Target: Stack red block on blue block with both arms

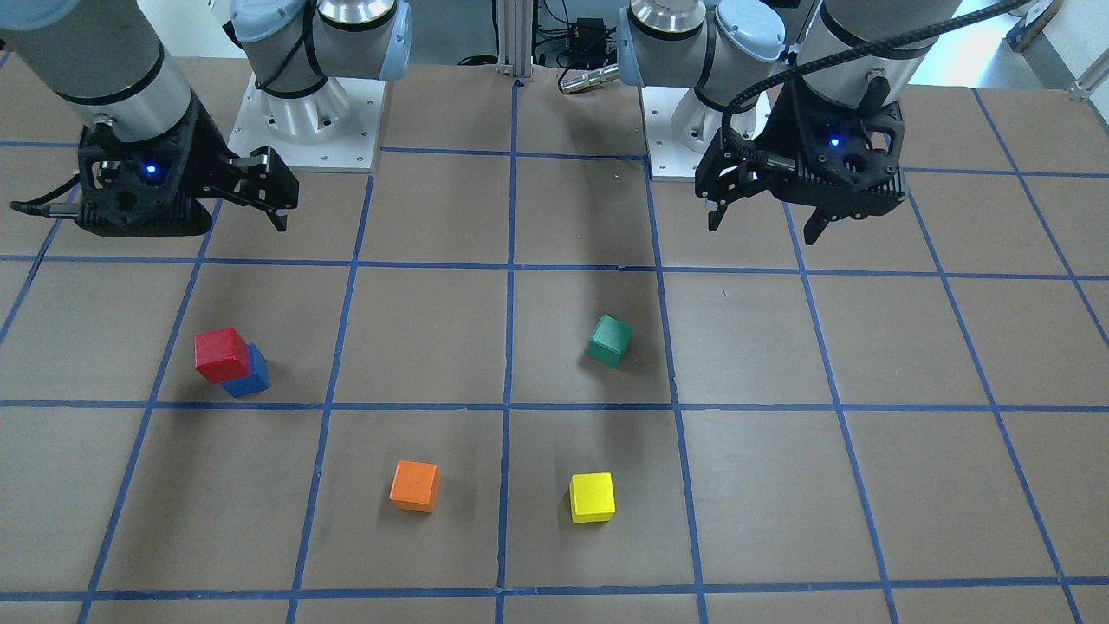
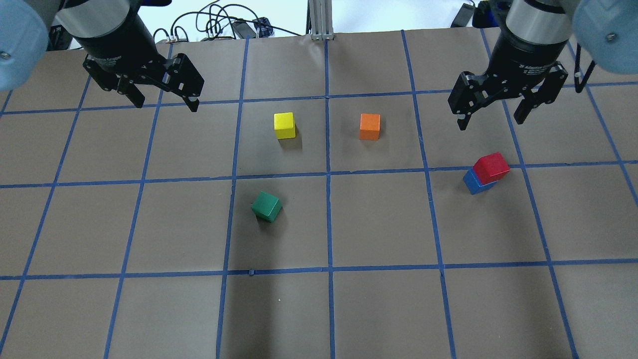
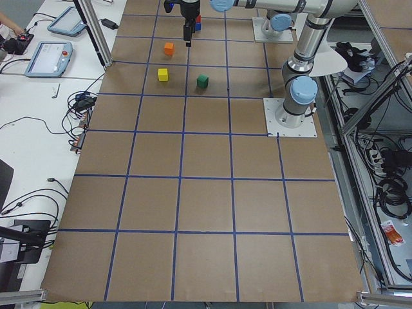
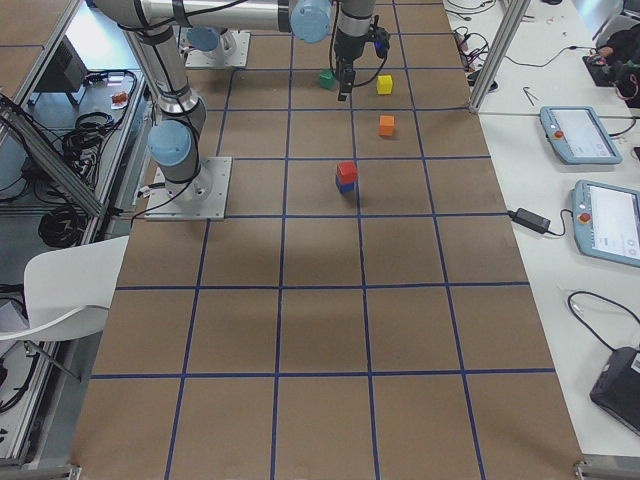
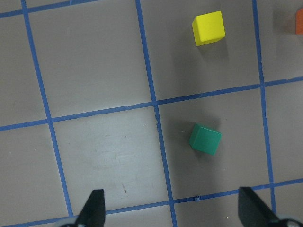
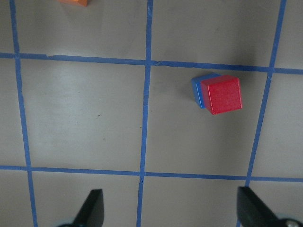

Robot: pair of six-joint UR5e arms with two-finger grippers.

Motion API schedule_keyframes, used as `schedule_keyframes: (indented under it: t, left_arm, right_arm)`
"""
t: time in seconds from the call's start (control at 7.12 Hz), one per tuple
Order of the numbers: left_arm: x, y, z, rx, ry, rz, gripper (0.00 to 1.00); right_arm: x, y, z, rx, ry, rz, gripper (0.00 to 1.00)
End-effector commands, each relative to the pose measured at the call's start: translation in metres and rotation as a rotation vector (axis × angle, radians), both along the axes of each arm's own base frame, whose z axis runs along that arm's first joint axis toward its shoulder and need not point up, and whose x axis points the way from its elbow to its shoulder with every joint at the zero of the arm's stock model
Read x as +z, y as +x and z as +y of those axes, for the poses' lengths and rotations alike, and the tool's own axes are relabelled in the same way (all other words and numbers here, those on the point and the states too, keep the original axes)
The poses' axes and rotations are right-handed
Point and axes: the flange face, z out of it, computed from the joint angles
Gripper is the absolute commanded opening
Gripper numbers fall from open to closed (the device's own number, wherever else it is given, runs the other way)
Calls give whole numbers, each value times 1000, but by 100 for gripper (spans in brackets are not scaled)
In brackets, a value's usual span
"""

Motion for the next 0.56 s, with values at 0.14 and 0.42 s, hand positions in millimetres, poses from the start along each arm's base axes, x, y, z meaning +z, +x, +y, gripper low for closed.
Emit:
schedule_keyframes:
  t: [0.14, 0.42]
  left_arm:
    - [1, 0, 0, 0, -3, 0, 100]
    - [1, 0, 0, 3, -2, 0, 100]
  right_arm:
    - [0, 9, -2, -17, -32, 1, 100]
    - [2, 12, -1, -21, -37, -25, 100]
